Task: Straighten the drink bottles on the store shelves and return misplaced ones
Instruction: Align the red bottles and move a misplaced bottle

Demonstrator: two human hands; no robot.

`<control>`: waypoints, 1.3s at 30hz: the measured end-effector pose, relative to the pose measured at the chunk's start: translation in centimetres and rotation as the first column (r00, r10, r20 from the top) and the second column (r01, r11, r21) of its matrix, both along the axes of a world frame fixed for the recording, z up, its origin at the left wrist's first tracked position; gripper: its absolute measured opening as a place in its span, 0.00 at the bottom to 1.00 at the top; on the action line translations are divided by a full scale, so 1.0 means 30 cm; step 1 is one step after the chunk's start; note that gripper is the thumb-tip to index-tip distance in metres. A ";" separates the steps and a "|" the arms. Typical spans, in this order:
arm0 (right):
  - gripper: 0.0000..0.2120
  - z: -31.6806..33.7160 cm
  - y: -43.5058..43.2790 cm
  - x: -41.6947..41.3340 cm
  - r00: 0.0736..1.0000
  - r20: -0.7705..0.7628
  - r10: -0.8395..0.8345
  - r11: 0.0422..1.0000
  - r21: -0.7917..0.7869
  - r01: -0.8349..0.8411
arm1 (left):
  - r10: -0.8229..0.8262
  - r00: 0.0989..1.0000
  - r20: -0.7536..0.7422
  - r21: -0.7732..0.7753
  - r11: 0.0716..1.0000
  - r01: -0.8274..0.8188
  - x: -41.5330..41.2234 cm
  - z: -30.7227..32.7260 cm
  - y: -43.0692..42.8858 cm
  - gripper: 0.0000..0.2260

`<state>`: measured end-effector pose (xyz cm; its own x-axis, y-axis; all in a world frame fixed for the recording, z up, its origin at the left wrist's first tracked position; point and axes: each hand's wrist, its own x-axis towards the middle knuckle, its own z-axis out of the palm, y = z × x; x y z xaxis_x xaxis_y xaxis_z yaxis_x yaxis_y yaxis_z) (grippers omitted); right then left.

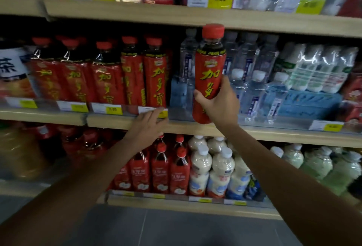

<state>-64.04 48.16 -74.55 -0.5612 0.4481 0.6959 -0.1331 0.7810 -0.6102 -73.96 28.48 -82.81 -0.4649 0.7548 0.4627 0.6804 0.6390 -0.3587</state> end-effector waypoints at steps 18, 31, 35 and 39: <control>0.26 -0.003 -0.215 -0.237 0.996 -0.035 0.077 0.967 -0.241 -0.083 | -0.084 0.984 -0.154 0.081 0.992 0.098 -0.057 -0.057 -0.031 0.22; 0.29 -0.038 -0.259 -0.303 0.987 -0.004 -0.159 0.977 -0.145 0.157 | -0.076 0.979 -0.191 0.112 0.989 0.099 -0.054 -0.062 -0.025 0.22; 0.33 -0.040 -0.265 -0.322 0.981 0.000 -0.194 0.974 -0.119 0.192 | -0.061 0.977 -0.203 0.107 0.991 0.084 -0.054 -0.065 -0.027 0.21; 0.31 -0.052 -0.278 -0.329 0.969 0.026 -0.247 0.963 -0.107 0.248 | -0.048 0.975 -0.217 0.087 0.994 0.068 -0.056 -0.070 -0.031 0.22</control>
<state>-73.91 39.81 -76.11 -0.4316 0.6464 0.6292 0.0644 0.7178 -0.6933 -75.63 27.54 -84.91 -0.3043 0.7261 0.6165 0.6312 0.6385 -0.4405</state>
